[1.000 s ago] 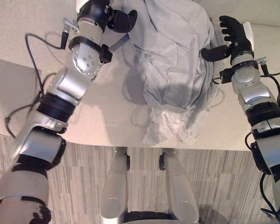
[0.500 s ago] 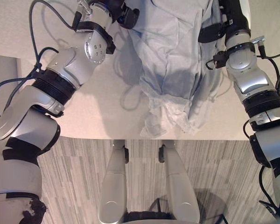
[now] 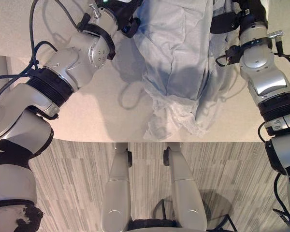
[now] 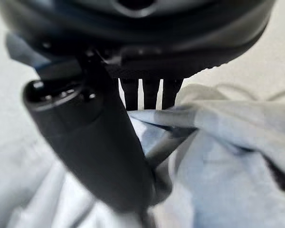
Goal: Hang the clothes on the sofa on the clothes rack.
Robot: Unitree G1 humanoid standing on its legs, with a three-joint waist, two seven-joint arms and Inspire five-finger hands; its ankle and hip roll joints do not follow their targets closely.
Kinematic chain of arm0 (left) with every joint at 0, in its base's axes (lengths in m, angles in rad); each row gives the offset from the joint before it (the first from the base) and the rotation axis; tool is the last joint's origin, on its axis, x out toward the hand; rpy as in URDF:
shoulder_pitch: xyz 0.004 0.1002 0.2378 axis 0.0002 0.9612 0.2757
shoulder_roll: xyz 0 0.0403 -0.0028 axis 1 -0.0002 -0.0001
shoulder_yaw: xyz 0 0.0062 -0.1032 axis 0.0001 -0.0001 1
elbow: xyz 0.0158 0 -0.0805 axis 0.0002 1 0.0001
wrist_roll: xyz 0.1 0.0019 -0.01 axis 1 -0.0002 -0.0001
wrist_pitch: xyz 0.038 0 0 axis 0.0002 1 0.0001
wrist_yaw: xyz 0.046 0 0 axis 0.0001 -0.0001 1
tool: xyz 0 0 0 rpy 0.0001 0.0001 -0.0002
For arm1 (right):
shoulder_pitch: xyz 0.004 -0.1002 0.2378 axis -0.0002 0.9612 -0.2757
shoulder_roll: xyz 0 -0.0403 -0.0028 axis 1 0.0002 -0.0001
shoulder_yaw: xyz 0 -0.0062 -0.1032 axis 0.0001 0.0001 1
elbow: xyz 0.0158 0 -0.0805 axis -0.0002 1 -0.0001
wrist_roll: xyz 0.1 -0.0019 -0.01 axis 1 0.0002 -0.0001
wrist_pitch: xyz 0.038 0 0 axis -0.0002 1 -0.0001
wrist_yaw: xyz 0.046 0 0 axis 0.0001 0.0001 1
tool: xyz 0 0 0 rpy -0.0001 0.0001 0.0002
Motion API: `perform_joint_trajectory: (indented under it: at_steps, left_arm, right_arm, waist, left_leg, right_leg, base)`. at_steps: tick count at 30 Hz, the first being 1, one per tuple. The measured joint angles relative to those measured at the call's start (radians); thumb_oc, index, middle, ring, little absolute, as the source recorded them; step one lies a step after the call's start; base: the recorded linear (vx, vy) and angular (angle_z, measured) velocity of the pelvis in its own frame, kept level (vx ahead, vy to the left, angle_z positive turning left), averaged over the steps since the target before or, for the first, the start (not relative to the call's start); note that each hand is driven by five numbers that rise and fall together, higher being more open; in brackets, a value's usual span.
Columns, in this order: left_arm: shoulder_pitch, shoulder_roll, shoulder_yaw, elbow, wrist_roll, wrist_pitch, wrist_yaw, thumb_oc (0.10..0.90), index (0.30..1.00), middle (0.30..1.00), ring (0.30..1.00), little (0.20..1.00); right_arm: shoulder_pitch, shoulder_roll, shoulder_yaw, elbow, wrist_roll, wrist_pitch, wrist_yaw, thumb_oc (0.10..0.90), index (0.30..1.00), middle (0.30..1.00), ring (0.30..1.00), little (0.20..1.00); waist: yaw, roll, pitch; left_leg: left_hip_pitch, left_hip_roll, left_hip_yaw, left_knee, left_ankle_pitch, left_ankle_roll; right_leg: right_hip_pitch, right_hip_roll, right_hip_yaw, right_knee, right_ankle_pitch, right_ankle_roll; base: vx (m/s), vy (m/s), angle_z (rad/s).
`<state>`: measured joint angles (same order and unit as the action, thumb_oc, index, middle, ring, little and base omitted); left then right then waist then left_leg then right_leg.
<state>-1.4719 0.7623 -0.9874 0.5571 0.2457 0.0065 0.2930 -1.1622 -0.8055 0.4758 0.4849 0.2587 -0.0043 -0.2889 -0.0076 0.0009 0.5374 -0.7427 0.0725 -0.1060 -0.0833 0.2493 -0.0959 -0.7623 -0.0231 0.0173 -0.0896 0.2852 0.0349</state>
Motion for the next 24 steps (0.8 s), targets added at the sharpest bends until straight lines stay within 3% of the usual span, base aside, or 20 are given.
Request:
perform_joint_trajectory:
  at_steps: [4,6,10,11,12,15,19,20,24]
  left_arm:
    - [0.013,0.005,0.016,-0.016,0.0,-0.002,-0.009,0.4,0.3,0.3,0.3,0.3]
    - [0.028,0.014,0.017,-0.039,0.0,-0.002,-0.019,0.4,0.3,0.3,0.3,0.3]
    - [0.147,0.072,0.043,-0.117,0.001,-0.002,-0.045,0.4,0.3,0.3,0.3,0.3]
    - [0.202,0.093,0.092,-0.157,0.001,-0.004,-0.057,0.4,0.3,0.3,0.3,0.3]
    - [0.355,0.076,0.27,-0.218,-0.001,-0.003,-0.046,0.4,0.3,0.3,0.3,0.3]
    - [0.565,-0.012,0.568,-0.332,-0.003,0.0,-0.042,0.4,0.3,0.3,0.3,0.3]
    - [0.749,-0.052,0.759,-0.478,-0.008,0.022,-0.017,0.4,0.3,0.3,0.3,0.3]
    - [0.863,-0.107,0.871,-0.565,-0.008,0.021,-0.015,0.4,0.3,0.3,0.3,0.3]
    - [0.924,-0.121,0.917,-0.598,-0.013,0.024,-0.001,0.4,0.3,0.3,0.3,0.3]
  right_arm:
    - [0.104,-0.003,-0.027,-0.104,0.0,-0.015,0.019,0.4,0.3,0.3,0.3,0.3]
    - [0.166,-0.004,-0.092,-0.126,0.0,-0.022,0.019,0.4,0.3,0.3,0.3,0.3]
    - [0.306,-0.001,-0.173,-0.161,-0.001,-0.026,0.018,0.4,0.3,0.3,0.3,0.3]
    - [0.364,0.002,-0.223,-0.189,-0.007,-0.026,0.018,0.4,0.3,0.3,0.3,0.3]
    - [0.443,0.023,-0.291,-0.229,-0.01,-0.026,0.008,0.4,0.3,0.3,0.3,0.3]
    - [0.529,0.08,-0.402,-0.329,-0.025,-0.021,0.0,0.4,0.3,0.3,0.3,0.3]
    - [0.595,0.162,-0.41,-0.401,-0.062,-0.015,0.006,0.4,0.3,0.3,0.3,0.3]
    - [0.619,0.227,-0.418,-0.444,-0.091,0.0,0.007,0.4,0.3,0.3,0.3,0.3]
    - [0.647,0.223,-0.389,-0.475,-0.1,0.001,0.053,0.4,0.3,0.3,0.3,0.3]
  waist:
    - [-0.005,-0.001,0.0]
    - [-0.007,-0.002,0.001]
    - [-0.023,-0.012,0.003]
    - [-0.023,-0.016,0.001]
    - [-0.027,-0.021,0.0]
    - [-0.03,-0.024,0.0]
    - [-0.01,-0.029,0.004]
    - [-0.008,-0.029,0.006]
    - [0.029,-0.019,0.0]
  left_leg:
    - [0.001,-0.002,-0.001,0.001,0.0,0.0]
    - [0.002,-0.002,-0.005,0.002,0.001,0.001]
    - [0.064,-0.001,0.002,0.002,-0.004,0.001]
    - [0.082,-0.001,0.002,0.001,-0.007,0.0]
    - [0.12,0.001,0.015,-0.007,-0.011,0.0]
    - [0.156,0.003,0.02,-0.006,-0.018,0.001]
    - [0.281,0.013,0.016,-0.006,-0.035,-0.011]
    - [0.344,0.021,0.022,-0.007,-0.041,-0.011]
    - [0.507,0.031,0.008,-0.008,-0.072,-0.009]
  right_leg:
    - [0.002,-0.002,-0.001,0.0,0.0,0.0]
    - [0.006,-0.003,-0.003,0.0,0.0,0.0]
    - [0.063,-0.003,-0.001,0.001,-0.001,-0.001]
    - [0.081,-0.002,-0.001,0.001,-0.003,-0.002]
    - [0.109,-0.001,0.011,0.001,-0.004,-0.004]
    - [0.142,0.003,0.02,0.001,-0.009,-0.008]
    - [0.27,0.02,0.011,0.002,-0.029,-0.018]
    - [0.33,0.023,0.014,0.002,-0.024,-0.018]
    - [0.503,0.027,-0.004,0.001,-0.07,-0.025]
  base:
    - [0.0,-0.009,0.0]
    - [0.03,-0.023,0.04]
    - [0.0,-0.045,-0.04]
    - [0.0,-0.027,-0.12]
    - [-0.06,-0.016,-0.15]
    - [0.0,-0.019,-0.09]
    - [-0.05,0.003,-0.01]
    - [-0.02,0.008,-0.05]
    - [0.04,-0.021,0.13]
